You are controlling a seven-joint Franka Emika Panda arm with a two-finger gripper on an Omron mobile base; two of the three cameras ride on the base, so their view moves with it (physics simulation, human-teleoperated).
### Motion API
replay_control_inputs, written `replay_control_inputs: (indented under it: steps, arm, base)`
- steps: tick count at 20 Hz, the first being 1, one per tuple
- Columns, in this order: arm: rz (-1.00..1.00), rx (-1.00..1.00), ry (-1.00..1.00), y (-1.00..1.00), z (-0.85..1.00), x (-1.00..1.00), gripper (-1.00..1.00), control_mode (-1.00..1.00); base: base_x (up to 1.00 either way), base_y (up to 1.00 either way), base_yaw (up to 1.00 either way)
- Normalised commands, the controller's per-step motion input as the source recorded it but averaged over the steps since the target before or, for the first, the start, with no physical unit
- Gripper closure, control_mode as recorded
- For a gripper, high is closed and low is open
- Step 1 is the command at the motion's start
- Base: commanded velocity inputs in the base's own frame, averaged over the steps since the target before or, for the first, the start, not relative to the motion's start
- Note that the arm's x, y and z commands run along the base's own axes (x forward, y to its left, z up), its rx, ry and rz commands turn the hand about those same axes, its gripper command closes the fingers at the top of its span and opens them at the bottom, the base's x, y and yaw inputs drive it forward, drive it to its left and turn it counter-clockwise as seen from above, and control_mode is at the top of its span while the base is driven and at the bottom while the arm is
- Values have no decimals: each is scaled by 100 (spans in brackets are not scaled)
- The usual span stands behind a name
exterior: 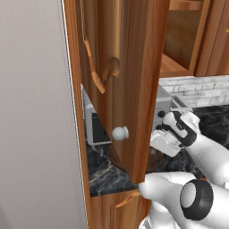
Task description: Pick the tangerine from the cabinet and place it in the bowl. Then pick the bowl and place it in the sink. Then turn on the sink facuet.
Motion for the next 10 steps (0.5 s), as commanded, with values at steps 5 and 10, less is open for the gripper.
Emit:
replay_control_inputs:
  steps: [5, 10]
  arm:
    - [-2, 0, 1, -64, 84, -77, 100, -100]
    - [0, -2, -5, -74, 96, -80, 100, -100]
  base:
    - [0, 0, 0]
    - [0, 0, 0]
